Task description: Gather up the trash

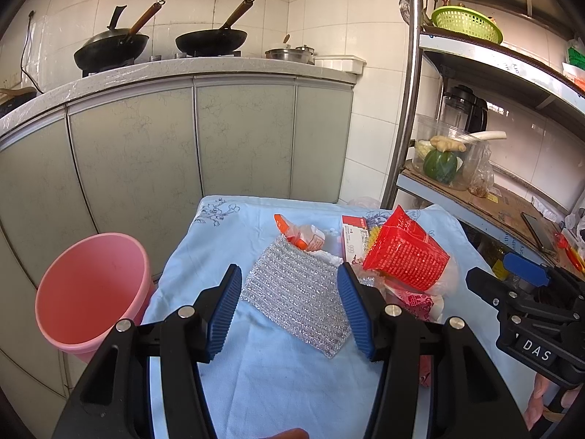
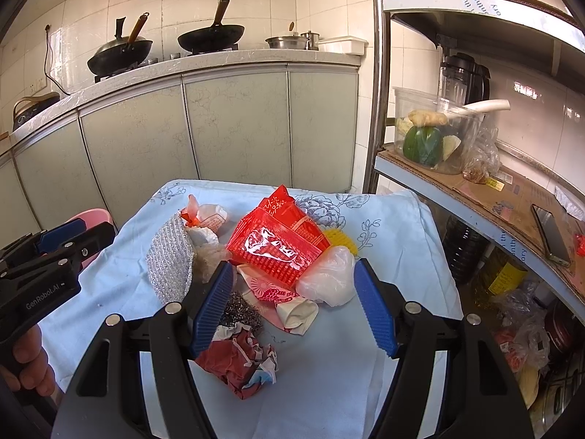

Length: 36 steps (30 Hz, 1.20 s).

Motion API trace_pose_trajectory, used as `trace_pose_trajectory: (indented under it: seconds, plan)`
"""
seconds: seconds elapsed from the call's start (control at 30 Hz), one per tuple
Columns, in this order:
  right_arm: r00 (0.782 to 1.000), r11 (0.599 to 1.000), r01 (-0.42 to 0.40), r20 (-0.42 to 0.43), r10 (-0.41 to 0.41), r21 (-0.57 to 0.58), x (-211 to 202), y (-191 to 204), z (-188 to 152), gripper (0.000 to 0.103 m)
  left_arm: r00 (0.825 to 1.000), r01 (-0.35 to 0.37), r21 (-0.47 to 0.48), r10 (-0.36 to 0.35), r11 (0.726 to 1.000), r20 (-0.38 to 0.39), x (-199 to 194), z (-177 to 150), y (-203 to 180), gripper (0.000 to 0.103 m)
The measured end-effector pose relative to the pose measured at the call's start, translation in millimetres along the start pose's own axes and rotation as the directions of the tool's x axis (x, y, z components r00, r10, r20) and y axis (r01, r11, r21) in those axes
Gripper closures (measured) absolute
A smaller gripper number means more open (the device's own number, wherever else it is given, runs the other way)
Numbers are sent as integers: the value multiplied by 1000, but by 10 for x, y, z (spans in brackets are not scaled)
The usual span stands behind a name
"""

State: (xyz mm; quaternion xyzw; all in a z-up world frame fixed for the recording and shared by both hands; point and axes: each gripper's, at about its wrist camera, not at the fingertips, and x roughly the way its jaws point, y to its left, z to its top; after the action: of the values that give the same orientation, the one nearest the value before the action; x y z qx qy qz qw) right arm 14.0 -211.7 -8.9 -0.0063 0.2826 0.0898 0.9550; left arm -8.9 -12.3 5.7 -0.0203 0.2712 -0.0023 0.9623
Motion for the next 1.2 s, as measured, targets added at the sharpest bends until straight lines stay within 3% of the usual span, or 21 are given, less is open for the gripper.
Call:
trace_pose_trajectory:
  seconds: [0.63, 0.83, 1.0, 1.2]
  plan:
    - [1000, 1000, -15, -15, 15, 8, 74, -42, -16, 34, 999, 24, -5, -24, 1000, -22, 148, 4, 108, 48]
    - [998, 998, -53, -44, 54, 24, 124, -103, -32, 34, 996, 51, -13, -52, 999, -73, 270, 0, 214, 48]
    - [993, 996, -74, -86, 78, 41, 221, -174, -62, 34, 987, 93, -10, -94, 996, -133, 388, -75, 282, 48]
    - [988, 994, -96, -114, 101, 54, 326, -260, -102, 34, 951, 186, -129, -211, 974, -226, 599, -166, 344, 46]
